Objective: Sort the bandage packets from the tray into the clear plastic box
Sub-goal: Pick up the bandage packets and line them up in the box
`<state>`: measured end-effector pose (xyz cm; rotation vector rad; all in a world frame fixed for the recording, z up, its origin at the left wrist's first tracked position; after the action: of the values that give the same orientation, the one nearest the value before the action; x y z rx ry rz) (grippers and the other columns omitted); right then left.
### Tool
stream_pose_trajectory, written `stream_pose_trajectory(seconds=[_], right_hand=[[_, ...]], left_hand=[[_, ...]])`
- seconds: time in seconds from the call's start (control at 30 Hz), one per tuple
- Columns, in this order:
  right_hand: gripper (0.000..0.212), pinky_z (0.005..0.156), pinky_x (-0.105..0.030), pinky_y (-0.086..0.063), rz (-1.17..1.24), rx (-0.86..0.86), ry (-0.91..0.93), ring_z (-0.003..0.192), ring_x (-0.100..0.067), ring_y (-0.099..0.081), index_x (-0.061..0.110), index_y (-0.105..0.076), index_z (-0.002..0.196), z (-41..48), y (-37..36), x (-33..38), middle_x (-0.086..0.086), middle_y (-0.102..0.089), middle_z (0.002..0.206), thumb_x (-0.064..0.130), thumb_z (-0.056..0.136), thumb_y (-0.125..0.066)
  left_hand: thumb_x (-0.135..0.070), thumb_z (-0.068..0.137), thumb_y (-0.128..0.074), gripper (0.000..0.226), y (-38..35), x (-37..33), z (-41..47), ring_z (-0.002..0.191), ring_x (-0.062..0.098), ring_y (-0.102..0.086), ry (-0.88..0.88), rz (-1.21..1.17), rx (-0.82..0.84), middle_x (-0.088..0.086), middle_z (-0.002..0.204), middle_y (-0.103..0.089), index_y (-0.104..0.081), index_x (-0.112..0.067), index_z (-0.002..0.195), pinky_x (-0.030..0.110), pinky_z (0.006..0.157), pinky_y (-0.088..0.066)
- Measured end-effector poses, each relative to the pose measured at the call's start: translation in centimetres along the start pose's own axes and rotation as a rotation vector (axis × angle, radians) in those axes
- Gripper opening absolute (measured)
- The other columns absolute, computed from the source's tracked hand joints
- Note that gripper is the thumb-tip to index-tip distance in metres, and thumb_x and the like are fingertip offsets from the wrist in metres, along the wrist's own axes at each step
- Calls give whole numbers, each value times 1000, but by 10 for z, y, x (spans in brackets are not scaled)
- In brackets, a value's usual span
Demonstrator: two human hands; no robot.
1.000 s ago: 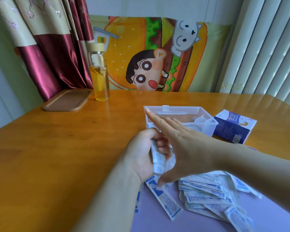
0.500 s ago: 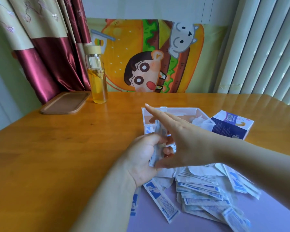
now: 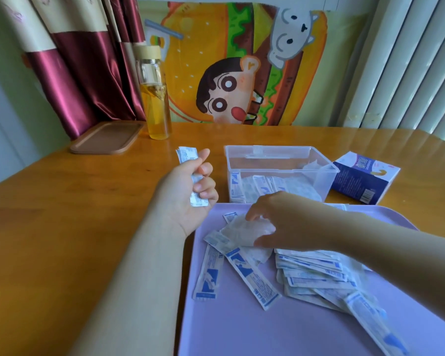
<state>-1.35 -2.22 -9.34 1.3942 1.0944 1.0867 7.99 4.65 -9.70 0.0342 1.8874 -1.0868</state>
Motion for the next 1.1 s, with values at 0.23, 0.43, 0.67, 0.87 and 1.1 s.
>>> stream_pose_trajectory(seconds=[0.23, 0.43, 0.67, 0.87, 1.1], right_hand=[[34, 85, -31, -46, 36, -102, -1, 105, -15, -52, 31, -61, 114, 11, 7, 14, 6, -52, 113, 42, 81, -62], [36, 59, -6, -36, 75, 62, 106, 88, -16, -54, 17, -63, 114, 31, -9, 56, 4, -61, 93, 38, 86, -64], [43, 61, -22, -36, 148, 226, 35, 79, -18, -52, 3, -65, 109, 46, -31, 42, -11, -61, 97, 38, 83, -65], [15, 55, -17, -39, 502, -134, -2, 57, -6, -48, 20, -65, 75, 31, 20, 14, 7, -62, 69, 31, 84, -67], [16, 60, -24, -39, 950, -363, -81, 54, -8, -52, 9, -66, 71, 6, 69, -27, 3, -64, 57, 20, 83, -68]], left_hand=[[-16, 98, -40, 17, -3, -1, 0, 35, 5, -25, -8, 0, 30, -8, 58, -39, -56, -17, 102, 13, 37, -23], [-16, 99, -39, 17, -3, 1, 1, 34, 5, -26, -4, -8, 33, -8, 57, -40, -56, -18, 102, 13, 36, -24], [-17, 99, -40, 17, -3, -1, 1, 35, 5, -26, -7, -15, 38, -9, 58, -40, -56, -18, 103, 13, 37, -24], [-17, 98, -40, 16, -2, -5, 1, 35, 4, -25, -30, 20, 31, -9, 59, -39, -56, -18, 102, 13, 36, -22], [-29, 97, -47, 17, -4, -1, 4, 35, 2, -25, -63, 149, 46, -7, 61, -43, -59, -16, 99, 14, 37, -21]])
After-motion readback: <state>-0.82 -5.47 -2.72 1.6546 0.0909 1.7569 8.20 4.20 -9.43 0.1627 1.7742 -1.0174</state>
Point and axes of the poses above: each hand's wrist, its own z-axis towards the middle knuckle, its own y-axis out of the back of the hand, x = y × z, the point moved 10 cm from there along z, towards the middle knuckle
